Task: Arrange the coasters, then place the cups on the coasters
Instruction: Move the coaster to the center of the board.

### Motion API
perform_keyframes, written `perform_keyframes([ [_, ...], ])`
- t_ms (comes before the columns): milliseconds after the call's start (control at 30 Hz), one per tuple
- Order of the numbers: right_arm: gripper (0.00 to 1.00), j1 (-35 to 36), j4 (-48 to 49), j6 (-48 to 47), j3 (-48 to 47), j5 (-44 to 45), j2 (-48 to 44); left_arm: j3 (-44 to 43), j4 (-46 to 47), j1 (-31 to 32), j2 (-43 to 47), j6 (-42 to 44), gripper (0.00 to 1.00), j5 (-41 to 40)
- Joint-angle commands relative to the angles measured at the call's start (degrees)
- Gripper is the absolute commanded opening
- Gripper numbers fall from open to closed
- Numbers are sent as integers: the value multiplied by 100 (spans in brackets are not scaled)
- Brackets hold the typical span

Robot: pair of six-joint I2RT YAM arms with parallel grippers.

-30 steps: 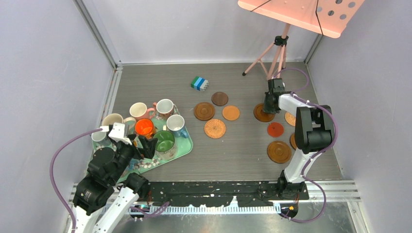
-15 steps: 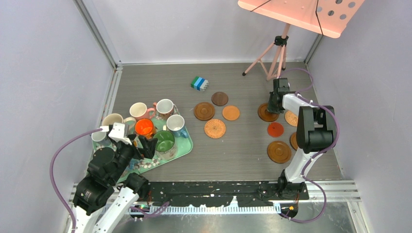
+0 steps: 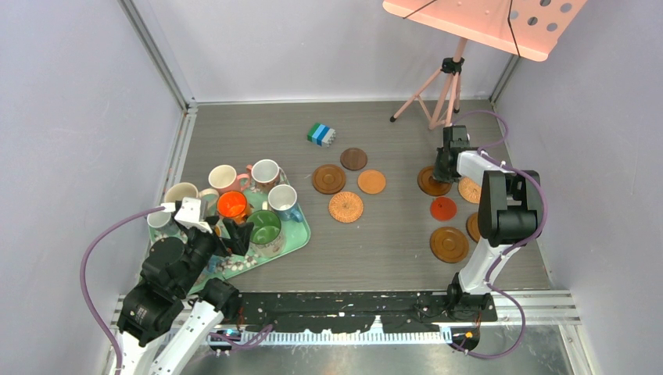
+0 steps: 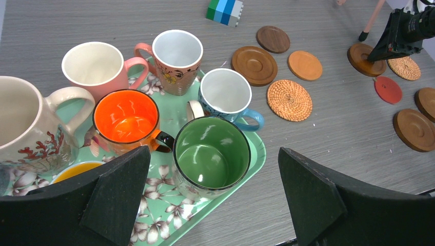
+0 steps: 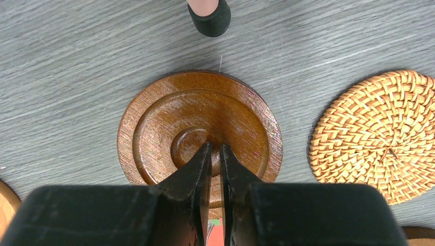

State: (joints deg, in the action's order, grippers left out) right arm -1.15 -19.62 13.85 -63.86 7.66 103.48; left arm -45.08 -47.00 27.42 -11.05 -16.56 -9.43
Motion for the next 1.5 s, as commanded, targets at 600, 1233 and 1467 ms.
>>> perform_keyframes([
  [600,25,568,-312,-41,-345,-252,-1334,17,190,17,-113,-67,99,-67],
  [1233,71,3217,334,351,1994,-604,-5536,-588,377,18,-1828,-821,96,753],
  [1467,86,3217,-104,519,2547,-968,-6656,-908,1048,416,-3055,-1217,84,1372],
])
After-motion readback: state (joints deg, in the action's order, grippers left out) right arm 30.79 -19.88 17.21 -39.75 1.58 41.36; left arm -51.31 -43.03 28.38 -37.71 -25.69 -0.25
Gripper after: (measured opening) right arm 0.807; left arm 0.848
